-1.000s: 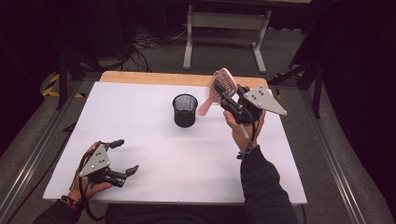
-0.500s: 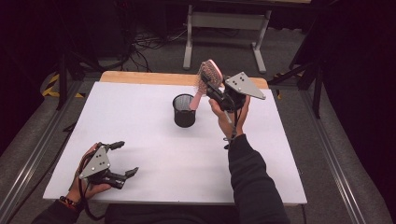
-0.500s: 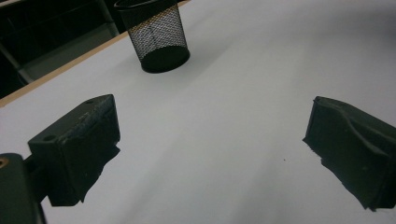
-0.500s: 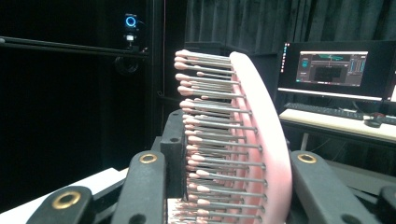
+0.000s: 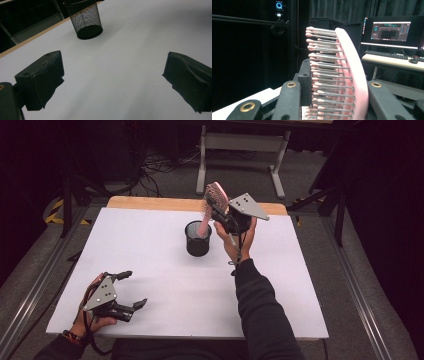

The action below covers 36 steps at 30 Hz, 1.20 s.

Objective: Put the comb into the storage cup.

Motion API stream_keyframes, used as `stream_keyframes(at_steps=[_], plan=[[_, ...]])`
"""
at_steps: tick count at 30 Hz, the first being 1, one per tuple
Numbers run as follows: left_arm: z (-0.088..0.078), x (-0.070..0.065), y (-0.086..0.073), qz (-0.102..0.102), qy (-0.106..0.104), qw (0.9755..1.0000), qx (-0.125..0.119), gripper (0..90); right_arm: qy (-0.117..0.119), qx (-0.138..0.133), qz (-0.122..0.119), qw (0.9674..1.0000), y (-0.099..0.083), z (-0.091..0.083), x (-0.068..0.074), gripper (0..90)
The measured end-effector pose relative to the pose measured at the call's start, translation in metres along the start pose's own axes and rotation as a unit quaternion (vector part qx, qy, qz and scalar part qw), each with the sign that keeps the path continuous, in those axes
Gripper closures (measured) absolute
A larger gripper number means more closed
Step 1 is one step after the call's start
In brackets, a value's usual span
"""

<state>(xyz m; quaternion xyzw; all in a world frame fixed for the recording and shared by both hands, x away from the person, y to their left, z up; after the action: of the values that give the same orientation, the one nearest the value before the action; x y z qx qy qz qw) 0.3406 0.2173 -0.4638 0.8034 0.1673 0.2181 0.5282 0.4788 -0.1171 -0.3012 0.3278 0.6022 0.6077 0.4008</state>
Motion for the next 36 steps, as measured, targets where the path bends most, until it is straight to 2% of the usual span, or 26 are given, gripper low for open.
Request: stream_keyframes(at_steps=[6,9,11,14,23,26,27,28,33,34,36], plan=[[0.0,0.001,-0.001,0.0,0.004,1.0,0.004,4.0,-0.015,0.012,0.007,0.9998,-0.013,0.012,0.002,63.5],[0.0,0.001,-0.001,-0.001,0.002,1.0,0.006,4.4,-0.012,0.023,0.018,0.9995,-0.023,0.018,0.006,63.4],[0.001,0.001,-0.001,-0.001,0.002,1.0,0.007,4.5,-0.012,0.025,0.015,0.9995,-0.025,0.019,0.006,63.4],[0.001,0.0,-0.001,0.0,0.003,1.0,0.008,4.6,-0.009,0.033,0.027,0.999,-0.035,0.022,0.009,63.4],[0.0,0.0,-0.001,-0.003,0.001,1.0,0.008,4.7,-0.003,0.048,0.04,0.998,-0.05,0.024,0.012,63.4],[-0.001,0.0,-0.001,-0.004,0.006,1.0,0.006,4.7,0.002,0.053,0.055,0.9971,-0.055,0.025,0.012,63.4],[-0.001,0.0,-0.001,-0.002,0.007,0.9999,0.007,4.8,-0.012,0.055,0.063,0.9965,-0.057,0.026,0.012,63.4],[-0.001,0.0,-0.001,-0.001,0.009,0.9999,0.009,4.9,0.004,0.057,0.053,0.9969,-0.059,0.026,0.012,63.4],[-0.002,0.0,-0.001,0.0,0.015,0.9999,0.006,5.3,0.006,0.062,0.064,0.996,-0.064,0.027,0.013,63.3],[-0.002,0.0,-0.001,-0.001,0.014,0.9999,0.004,5.4,0.003,0.064,0.06,0.9961,-0.065,0.027,0.013,63.4],[-0.002,0.0,-0.001,-0.002,0.013,0.9999,0.006,5.5,0.004,0.065,0.07,0.9954,-0.068,0.028,0.013,63.3]])
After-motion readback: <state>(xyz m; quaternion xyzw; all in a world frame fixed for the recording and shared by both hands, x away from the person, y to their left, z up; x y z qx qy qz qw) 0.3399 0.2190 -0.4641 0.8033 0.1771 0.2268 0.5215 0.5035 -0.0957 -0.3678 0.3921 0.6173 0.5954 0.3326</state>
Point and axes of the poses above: each handheld gripper's, and its own axes: z roughly forward along the jaws, y roughly out of its top, x roughly to its left, the point moved 2 cm from there along z, roughly forward along the jaws, and after that the axes turned 4 degrees about -y, right-handed, at the moved point
